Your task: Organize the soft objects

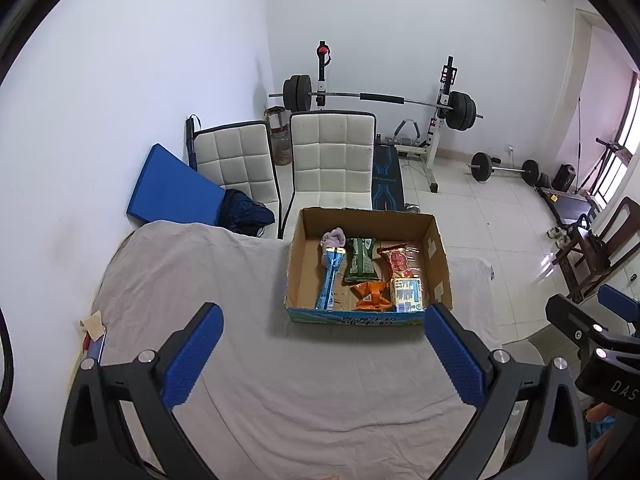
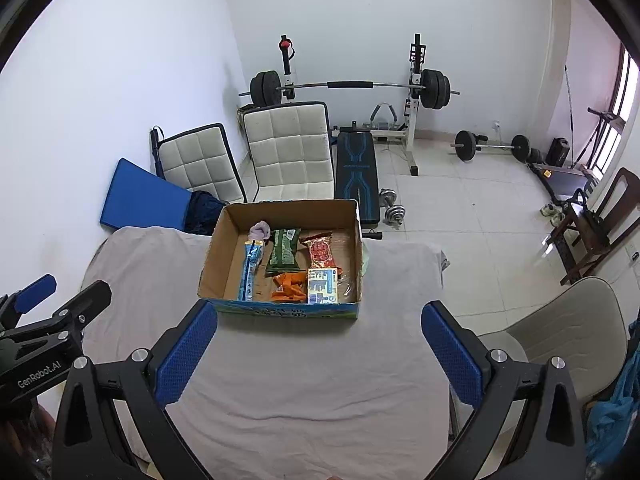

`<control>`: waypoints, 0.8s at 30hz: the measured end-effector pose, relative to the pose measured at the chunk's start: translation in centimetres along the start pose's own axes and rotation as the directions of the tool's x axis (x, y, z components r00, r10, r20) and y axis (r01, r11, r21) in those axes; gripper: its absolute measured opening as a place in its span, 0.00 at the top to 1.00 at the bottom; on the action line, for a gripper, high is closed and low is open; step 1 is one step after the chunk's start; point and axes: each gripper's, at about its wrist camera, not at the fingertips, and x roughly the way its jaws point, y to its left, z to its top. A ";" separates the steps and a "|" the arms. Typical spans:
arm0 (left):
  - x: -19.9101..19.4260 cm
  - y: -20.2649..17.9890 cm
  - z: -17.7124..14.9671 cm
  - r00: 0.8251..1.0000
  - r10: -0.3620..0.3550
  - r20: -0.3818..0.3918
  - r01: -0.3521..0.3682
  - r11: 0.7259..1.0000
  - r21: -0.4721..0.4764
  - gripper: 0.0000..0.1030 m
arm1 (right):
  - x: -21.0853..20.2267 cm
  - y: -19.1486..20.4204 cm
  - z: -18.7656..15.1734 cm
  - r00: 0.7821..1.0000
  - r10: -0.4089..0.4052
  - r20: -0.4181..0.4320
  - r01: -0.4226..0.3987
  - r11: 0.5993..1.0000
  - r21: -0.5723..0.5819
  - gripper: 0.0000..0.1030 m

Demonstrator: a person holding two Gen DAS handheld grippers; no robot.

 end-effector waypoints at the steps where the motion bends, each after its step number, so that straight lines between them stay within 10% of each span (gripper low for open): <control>1: 0.0 0.0 0.0 1.000 -0.002 0.001 0.002 1.000 -0.001 0.00 | 0.0 0.0 0.0 1.000 -0.003 0.002 0.003 1.000 -0.001 0.00; 24: -0.7 -0.5 -0.4 1.000 -0.006 0.001 0.006 1.000 -0.006 0.00 | -0.7 0.0 0.2 1.000 -0.004 0.006 0.004 1.000 -0.007 0.00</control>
